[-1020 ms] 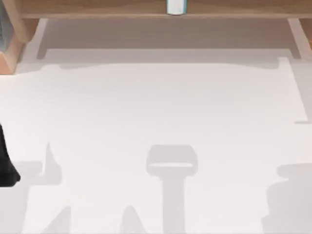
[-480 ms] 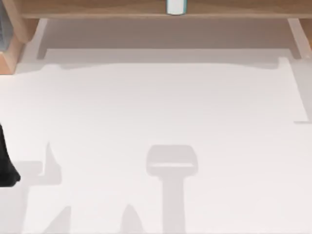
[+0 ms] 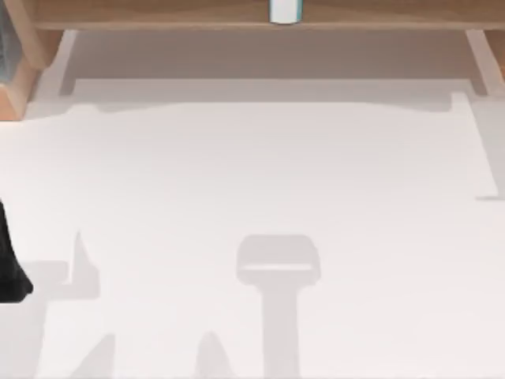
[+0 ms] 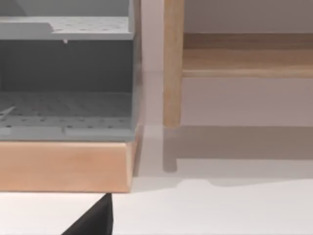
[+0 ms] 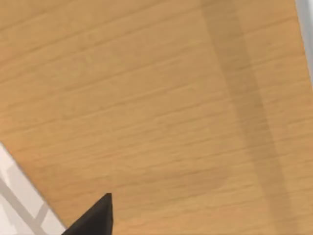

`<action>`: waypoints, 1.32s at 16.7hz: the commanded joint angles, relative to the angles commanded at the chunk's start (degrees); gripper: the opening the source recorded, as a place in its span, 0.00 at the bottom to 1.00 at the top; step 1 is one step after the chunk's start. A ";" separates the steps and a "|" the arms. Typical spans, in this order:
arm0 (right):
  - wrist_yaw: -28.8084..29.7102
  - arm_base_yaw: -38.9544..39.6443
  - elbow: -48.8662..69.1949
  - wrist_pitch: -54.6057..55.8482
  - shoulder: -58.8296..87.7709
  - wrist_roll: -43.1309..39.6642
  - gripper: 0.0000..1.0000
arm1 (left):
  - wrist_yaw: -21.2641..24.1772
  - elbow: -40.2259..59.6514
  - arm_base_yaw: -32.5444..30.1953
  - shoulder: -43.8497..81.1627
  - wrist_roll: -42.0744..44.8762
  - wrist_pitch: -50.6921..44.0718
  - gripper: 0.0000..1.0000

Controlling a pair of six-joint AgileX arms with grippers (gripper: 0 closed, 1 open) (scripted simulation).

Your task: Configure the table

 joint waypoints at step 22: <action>-4.42 3.44 5.65 18.12 9.87 -13.20 1.00 | 0.00 0.00 0.00 0.00 0.00 0.00 1.00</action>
